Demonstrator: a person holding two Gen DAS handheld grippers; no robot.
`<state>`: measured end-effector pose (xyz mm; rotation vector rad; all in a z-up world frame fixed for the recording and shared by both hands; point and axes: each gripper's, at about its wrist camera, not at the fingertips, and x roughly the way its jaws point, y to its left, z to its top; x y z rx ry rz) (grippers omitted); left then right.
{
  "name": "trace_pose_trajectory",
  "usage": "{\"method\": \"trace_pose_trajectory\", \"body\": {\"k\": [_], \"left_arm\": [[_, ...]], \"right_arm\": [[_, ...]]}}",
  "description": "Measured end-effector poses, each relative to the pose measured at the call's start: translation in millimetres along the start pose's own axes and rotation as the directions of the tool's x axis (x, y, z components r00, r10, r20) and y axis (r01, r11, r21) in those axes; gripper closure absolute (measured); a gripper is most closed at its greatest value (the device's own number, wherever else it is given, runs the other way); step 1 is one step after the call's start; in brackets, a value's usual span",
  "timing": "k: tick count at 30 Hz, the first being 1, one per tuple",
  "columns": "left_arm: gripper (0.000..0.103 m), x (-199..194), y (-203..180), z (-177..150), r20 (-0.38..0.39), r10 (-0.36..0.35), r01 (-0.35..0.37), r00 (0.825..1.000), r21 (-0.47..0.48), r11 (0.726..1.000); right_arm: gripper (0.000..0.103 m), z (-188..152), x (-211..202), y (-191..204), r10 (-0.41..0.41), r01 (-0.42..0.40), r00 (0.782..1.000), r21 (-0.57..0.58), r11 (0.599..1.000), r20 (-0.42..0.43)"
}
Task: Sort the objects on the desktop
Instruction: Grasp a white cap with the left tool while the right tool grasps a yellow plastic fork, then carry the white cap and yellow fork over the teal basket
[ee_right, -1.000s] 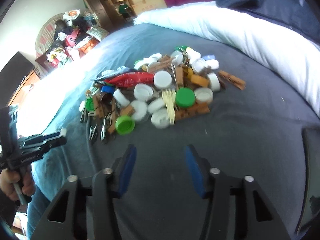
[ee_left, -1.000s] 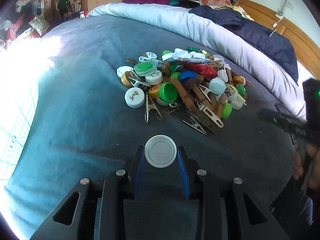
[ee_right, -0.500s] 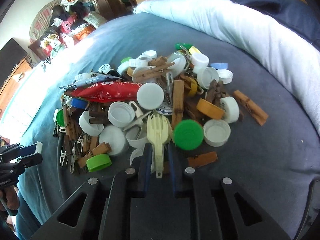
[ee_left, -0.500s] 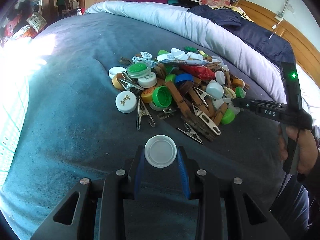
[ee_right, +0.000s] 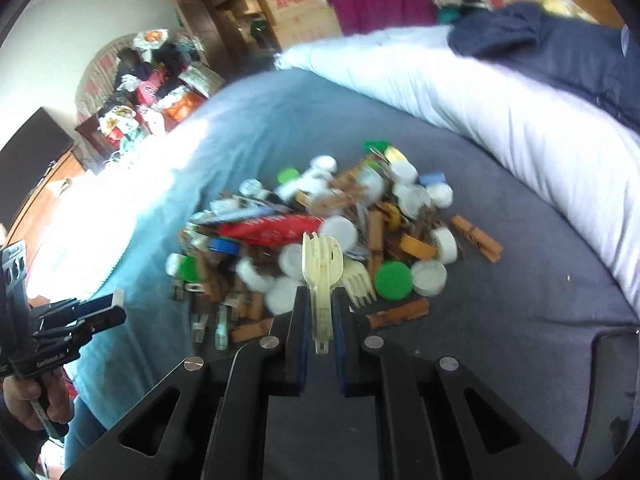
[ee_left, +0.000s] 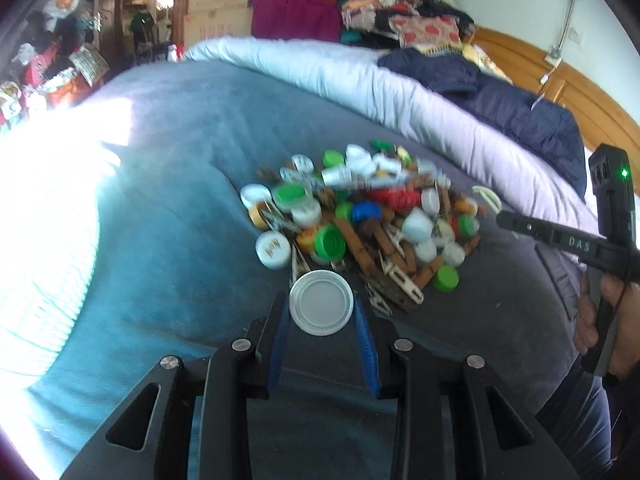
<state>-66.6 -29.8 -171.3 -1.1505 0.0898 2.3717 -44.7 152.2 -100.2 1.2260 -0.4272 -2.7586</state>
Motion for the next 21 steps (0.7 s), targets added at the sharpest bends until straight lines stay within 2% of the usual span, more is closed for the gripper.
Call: {"method": "trace_pose_trajectory", "body": {"k": [6, 12, 21], "left_arm": [[0.070, -44.8, 12.0, 21.1, 0.087, 0.072, -0.071, 0.994, -0.006, 0.997], [0.070, -87.4, 39.4, 39.2, 0.163, 0.145, -0.141, 0.976, -0.035, 0.989], [0.070, -119.0, 93.7, 51.1, 0.173, 0.265, -0.248, 0.949, -0.114, 0.962]], "right_arm": [[0.092, 24.7, -13.3, 37.4, 0.023, -0.020, 0.999, -0.057, 0.998, 0.046], [0.092, 51.6, -17.7, 83.0, 0.068, -0.059, 0.994, -0.120, 0.991, 0.080], [0.092, 79.5, -13.7, 161.0, 0.136, -0.114, 0.987, -0.221, 0.969, 0.091]]}}
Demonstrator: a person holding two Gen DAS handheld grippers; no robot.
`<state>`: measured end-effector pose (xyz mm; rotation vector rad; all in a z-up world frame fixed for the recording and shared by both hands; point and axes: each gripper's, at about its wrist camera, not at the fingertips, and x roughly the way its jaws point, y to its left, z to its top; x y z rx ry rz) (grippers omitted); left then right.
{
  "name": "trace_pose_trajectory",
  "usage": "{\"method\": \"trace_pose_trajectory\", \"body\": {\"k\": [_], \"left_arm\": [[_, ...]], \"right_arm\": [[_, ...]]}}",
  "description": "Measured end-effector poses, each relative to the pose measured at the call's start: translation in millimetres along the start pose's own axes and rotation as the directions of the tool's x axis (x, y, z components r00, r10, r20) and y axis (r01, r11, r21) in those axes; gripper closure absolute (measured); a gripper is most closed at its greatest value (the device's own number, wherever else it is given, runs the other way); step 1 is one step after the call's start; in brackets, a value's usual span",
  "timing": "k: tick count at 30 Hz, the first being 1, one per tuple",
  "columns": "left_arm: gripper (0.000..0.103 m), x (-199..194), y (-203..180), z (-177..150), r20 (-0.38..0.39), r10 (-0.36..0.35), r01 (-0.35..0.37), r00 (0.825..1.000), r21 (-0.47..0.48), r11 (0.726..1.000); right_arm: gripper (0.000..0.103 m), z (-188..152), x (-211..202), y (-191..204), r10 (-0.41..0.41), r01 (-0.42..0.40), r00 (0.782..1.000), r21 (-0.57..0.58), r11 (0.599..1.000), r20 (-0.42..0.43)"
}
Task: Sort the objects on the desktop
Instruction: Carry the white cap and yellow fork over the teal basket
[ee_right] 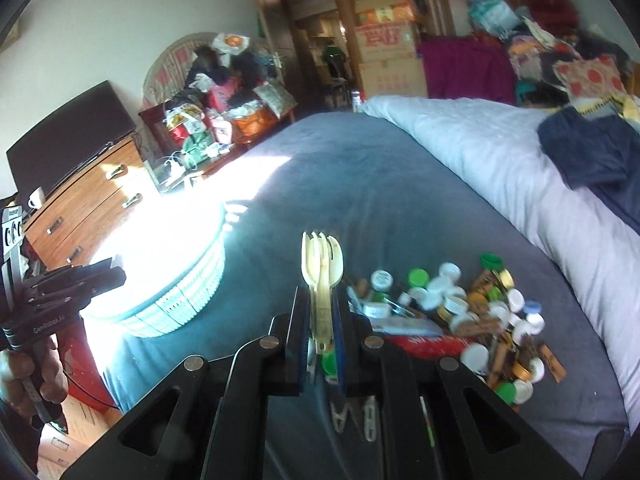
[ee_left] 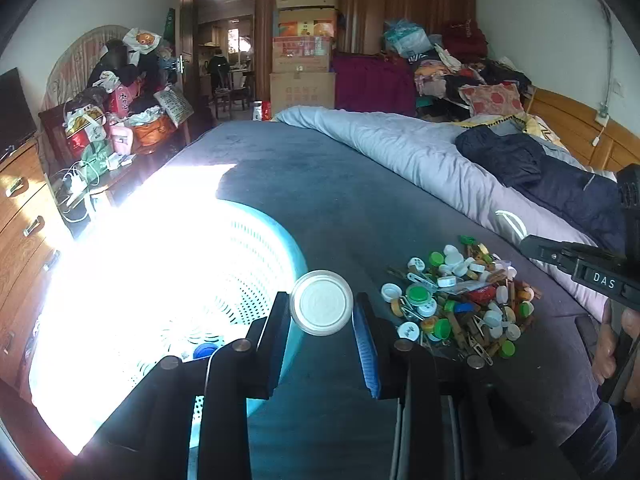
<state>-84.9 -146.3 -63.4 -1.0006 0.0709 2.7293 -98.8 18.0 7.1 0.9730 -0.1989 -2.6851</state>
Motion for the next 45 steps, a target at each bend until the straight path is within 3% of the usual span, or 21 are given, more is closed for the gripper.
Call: {"method": "trace_pose_trajectory", "body": {"k": [10, 22, 29, 37, 45], "left_arm": [[0.070, 4.5, 55.2, 6.2, -0.016, 0.151, -0.152, 0.988, -0.066, 0.986], [0.070, 0.1, 121.7, 1.3, -0.039, 0.280, -0.283, 0.959, -0.161, 0.946], [0.070, 10.8, 151.0, -0.4, -0.083, 0.307, -0.317, 0.948, -0.187, 0.930], [0.070, 27.8, 162.4, -9.1, -0.165, 0.301, -0.329, 0.939, -0.182, 0.927], [0.070, 46.1, 160.8, -7.3, -0.179, 0.282, -0.314, 0.943, -0.182, 0.932]], "right_arm": [[0.092, 39.4, 29.1, 73.4, 0.076, -0.076, 0.997, -0.100, 0.992, -0.005], [0.092, 69.6, 85.6, 173.1, 0.182, -0.195, 0.980, -0.219, 0.956, -0.077], [0.092, 70.6, 124.1, 212.3, 0.213, -0.246, 0.965, -0.251, 0.936, -0.150], [0.092, 64.3, 144.0, 222.1, 0.210, -0.257, 0.957, -0.249, 0.934, -0.201], [0.092, 63.1, 147.1, 228.8, 0.205, -0.257, 0.956, -0.262, 0.930, -0.211]]}}
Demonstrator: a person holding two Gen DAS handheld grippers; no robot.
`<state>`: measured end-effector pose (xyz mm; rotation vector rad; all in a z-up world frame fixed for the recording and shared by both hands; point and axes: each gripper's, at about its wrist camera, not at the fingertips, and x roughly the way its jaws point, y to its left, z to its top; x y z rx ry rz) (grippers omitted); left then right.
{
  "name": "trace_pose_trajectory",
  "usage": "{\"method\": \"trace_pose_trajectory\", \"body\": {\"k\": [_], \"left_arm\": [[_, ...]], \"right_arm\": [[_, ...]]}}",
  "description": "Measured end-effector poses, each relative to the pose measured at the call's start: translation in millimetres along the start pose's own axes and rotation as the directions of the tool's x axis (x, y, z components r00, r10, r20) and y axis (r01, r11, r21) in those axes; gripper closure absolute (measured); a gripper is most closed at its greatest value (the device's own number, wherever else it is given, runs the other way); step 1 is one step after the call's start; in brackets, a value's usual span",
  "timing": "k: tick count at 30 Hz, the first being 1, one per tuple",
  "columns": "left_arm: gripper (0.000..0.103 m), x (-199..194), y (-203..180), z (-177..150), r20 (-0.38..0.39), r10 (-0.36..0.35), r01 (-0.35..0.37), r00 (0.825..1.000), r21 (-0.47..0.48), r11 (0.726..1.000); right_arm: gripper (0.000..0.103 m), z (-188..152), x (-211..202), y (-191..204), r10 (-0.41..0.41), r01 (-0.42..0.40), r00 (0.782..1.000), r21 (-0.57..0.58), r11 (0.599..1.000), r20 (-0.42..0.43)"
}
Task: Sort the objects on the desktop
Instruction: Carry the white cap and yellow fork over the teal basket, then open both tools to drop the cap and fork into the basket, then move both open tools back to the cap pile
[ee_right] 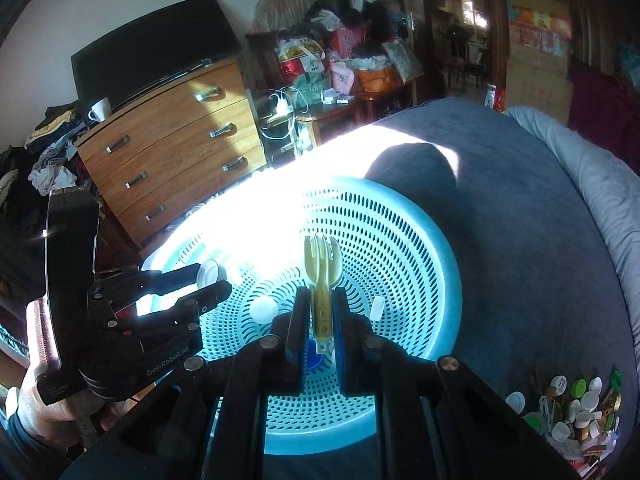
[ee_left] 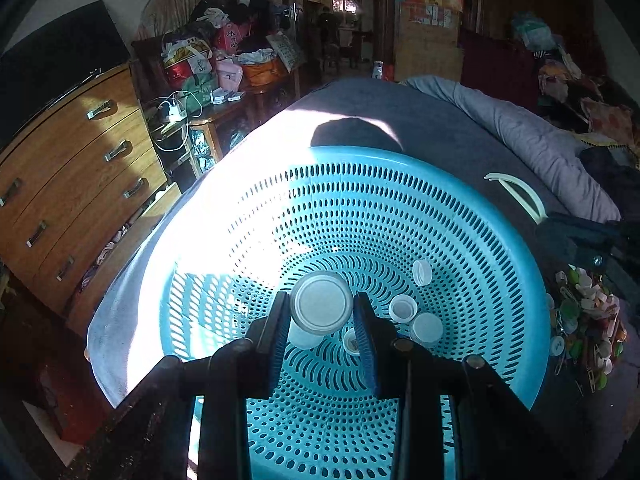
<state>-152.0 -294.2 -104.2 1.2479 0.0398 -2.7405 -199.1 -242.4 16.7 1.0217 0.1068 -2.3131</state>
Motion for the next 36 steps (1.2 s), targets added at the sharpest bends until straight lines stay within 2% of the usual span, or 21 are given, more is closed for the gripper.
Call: {"method": "trace_pose_trajectory", "body": {"k": [9, 11, 12, 13, 14, 20, 24, 26, 28, 30, 31, 32, 34, 36], "left_arm": [[0.070, -0.1, 9.3, 1.5, 0.001, 0.014, -0.014, 1.000, 0.002, 1.000], [0.066, 3.4, 8.9, 1.6, 0.004, 0.044, -0.044, 0.999, 0.002, 0.999], [0.063, 3.8, 8.6, 1.4, 0.002, 0.058, -0.058, 0.998, 0.002, 0.998], [0.058, 3.6, 8.2, 1.2, 0.007, 0.071, -0.072, 0.997, 0.002, 0.997], [0.055, 3.5, 7.9, 0.8, 0.011, 0.081, -0.081, 0.997, 0.002, 0.997], [0.054, -0.1, 1.6, 1.5, 0.019, 0.082, -0.082, 0.996, 0.004, 0.997], [0.054, -20.0, -6.3, -1.1, 0.046, 0.043, -0.043, 0.998, 0.003, 0.999], [0.054, -35.3, -21.1, -8.1, 0.074, -0.025, 0.023, 0.997, 0.038, 0.999], [0.054, -55.2, -46.3, -22.7, 0.100, -0.135, 0.124, 0.986, 0.112, 0.986], [0.052, -71.7, -79.1, -42.8, 0.101, -0.252, 0.228, 0.962, 0.204, 0.952], [0.047, -76.4, -97.0, -53.9, 0.090, -0.296, 0.267, 0.951, 0.248, 0.931], [0.044, -78.1, -114.5, -64.6, 0.071, -0.336, 0.303, 0.939, 0.286, 0.909], [0.044, -71.5, -149.6, -83.6, 0.013, -0.404, 0.375, 0.915, 0.341, 0.862], [0.044, -53.5, -178.9, -99.4, -0.042, -0.440, 0.424, 0.897, 0.361, 0.831]], "right_arm": [[0.091, 1.2, 7.8, 1.6, 0.009, -0.009, 1.000, -0.007, 1.000, -0.009], [0.088, 1.6, 9.1, 2.6, 0.009, -0.009, 1.000, -0.010, 1.000, -0.006], [0.080, 1.8, 8.1, 1.7, 0.013, -0.013, 1.000, -0.008, 1.000, -0.001], [0.066, 2.0, 6.8, 1.5, 0.015, -0.015, 1.000, -0.004, 1.000, 0.004], [0.064, 1.8, 4.5, 0.9, 0.012, -0.012, 1.000, -0.004, 1.000, 0.013], [0.064, -3.1, -11.9, -7.6, 0.008, -0.009, 0.999, 0.014, 1.000, 0.034], [0.061, -18.3, -33.9, -17.7, -0.001, -0.002, 0.998, 0.043, 0.999, 0.067], [0.053, -42.1, -56.3, -31.1, -0.024, 0.017, 0.995, 0.075, 0.997, 0.099], [0.047, -76.7, -79.9, -45.8, -0.071, 0.058, 0.990, 0.104, 0.993, 0.122], [0.044, -122.2, -101.9, -62.5, -0.129, 0.112, 0.984, 0.134, 0.985, 0.121], [0.043, -147.6, -109.8, -72.0, -0.161, 0.145, 0.981, 0.154, 0.977, 0.103], [0.043, -175.0, -116.9, -84.1, -0.187, 0.171, 0.980, 0.187, 0.967, 0.070], [0.043, -227.4, -126.3, -109.1, -0.217, 0.212, 0.976, 0.262, 0.941, -0.011], [0.043, -276.1, -137.9, -132.3, -0.247, 0.262, 0.965, 0.336, 0.905, -0.088]]}}
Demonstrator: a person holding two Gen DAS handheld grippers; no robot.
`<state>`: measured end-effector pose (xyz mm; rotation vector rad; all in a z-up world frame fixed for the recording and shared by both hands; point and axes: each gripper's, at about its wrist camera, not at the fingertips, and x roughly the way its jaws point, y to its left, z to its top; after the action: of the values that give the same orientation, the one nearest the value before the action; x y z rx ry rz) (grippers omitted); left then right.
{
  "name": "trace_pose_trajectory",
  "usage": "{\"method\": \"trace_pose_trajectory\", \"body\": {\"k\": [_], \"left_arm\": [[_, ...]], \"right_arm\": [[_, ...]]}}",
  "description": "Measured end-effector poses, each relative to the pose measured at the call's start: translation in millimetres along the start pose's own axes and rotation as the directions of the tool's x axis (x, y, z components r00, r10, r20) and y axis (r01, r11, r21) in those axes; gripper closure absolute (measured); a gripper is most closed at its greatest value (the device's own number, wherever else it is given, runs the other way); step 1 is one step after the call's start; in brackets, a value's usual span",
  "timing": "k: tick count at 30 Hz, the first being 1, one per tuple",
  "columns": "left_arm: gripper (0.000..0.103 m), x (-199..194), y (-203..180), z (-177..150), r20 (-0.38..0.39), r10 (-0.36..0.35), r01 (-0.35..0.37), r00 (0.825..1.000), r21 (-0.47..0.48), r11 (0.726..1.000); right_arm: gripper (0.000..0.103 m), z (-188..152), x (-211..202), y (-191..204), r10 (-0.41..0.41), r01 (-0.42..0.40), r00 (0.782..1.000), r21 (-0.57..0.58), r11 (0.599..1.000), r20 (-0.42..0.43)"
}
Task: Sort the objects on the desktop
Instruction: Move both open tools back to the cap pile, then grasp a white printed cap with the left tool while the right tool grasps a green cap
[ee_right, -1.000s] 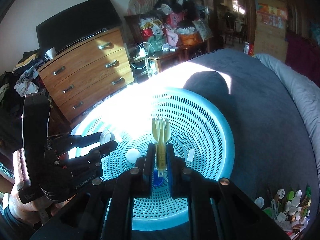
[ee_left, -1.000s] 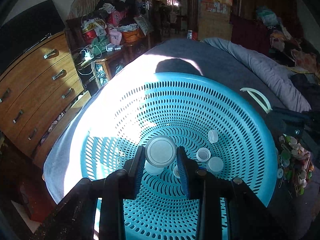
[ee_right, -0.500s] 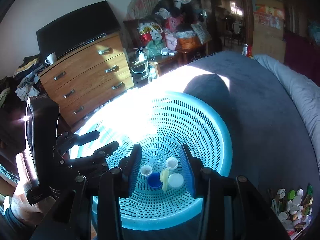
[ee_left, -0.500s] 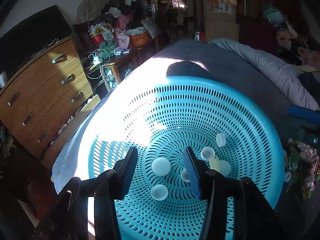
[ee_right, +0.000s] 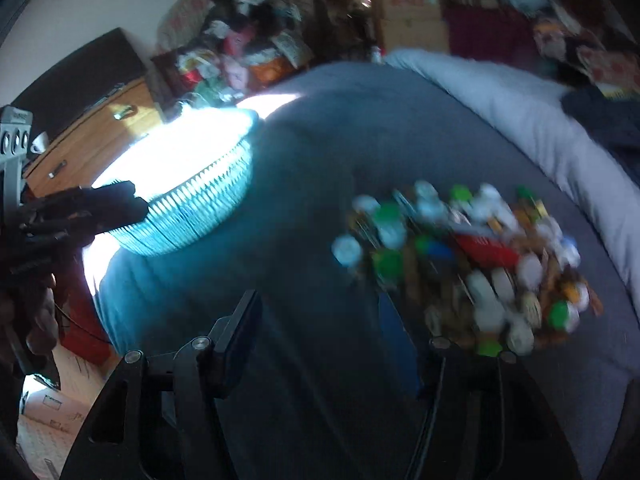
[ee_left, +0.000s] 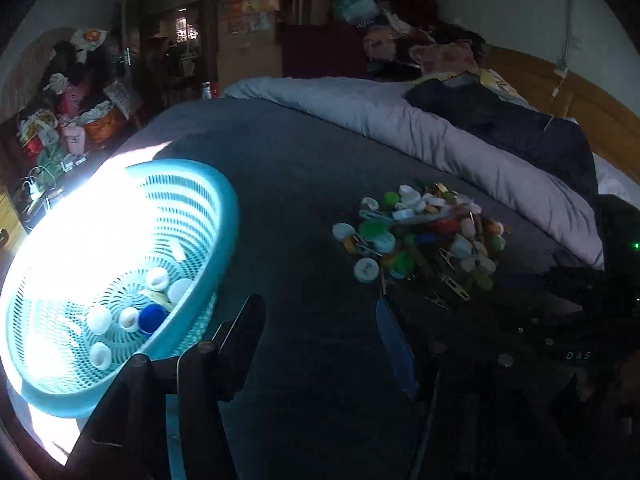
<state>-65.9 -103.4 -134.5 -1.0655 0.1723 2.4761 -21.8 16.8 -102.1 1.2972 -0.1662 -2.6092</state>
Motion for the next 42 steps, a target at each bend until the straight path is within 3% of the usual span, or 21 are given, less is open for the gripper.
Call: {"method": "trace_pose_trajectory", "body": {"k": [4, 7, 15, 22, 24, 25, 28, 31, 42], "left_arm": [[0.044, 62.3, -9.3, -1.9, -0.062, -0.081, 0.078, 0.995, -0.043, 0.996], [0.044, 103.4, -10.7, 7.7, -0.086, -0.092, 0.085, 0.992, -0.074, 0.994], [0.044, 171.9, -18.2, 13.8, -0.173, -0.049, 0.024, 0.984, -0.144, 0.989], [0.044, 176.4, -24.9, 19.9, -0.152, 0.018, -0.039, 0.988, -0.138, 0.990], [0.051, 173.6, -28.2, 18.4, -0.147, 0.021, -0.039, 0.989, -0.123, 0.992], [0.061, 172.7, -27.6, 17.8, -0.147, -0.002, -0.018, 0.989, -0.136, 0.991], [0.070, 169.4, -15.7, 16.8, -0.137, -0.012, -0.013, 0.991, -0.182, 0.983], [0.071, 166.0, -7.7, 12.5, -0.139, 0.019, -0.049, 0.990, -0.220, 0.974], [0.068, 166.5, -10.7, 10.5, -0.137, 0.031, -0.057, 0.990, -0.187, 0.981]], "right_arm": [[0.043, -50.4, -19.3, -60.2, -0.047, 0.052, 0.998, 0.143, 0.988, -0.044], [0.043, -64.5, -28.9, -75.7, -0.057, 0.065, 0.997, 0.190, 0.980, -0.048], [0.043, -72.1, -23.5, -93.6, -0.038, 0.048, 0.998, 0.241, 0.969, -0.045], [0.043, -67.7, -11.6, -101.0, -0.013, 0.023, 0.999, 0.248, 0.968, -0.043], [0.043, -67.6, -11.2, -101.2, -0.008, 0.017, 0.999, 0.253, 0.967, -0.038], [0.043, -68.0, -11.8, -100.7, -0.007, 0.016, 0.999, 0.254, 0.967, -0.035], [0.043, -70.9, -9.7, -101.3, -0.004, 0.014, 0.999, 0.259, 0.966, -0.041], [0.043, -74.7, -9.1, -103.8, 0.001, 0.011, 0.999, 0.270, 0.963, -0.046], [0.043, -80.4, -6.4, -114.6, 0.009, 0.003, 0.999, 0.289, 0.957, -0.041]]}}
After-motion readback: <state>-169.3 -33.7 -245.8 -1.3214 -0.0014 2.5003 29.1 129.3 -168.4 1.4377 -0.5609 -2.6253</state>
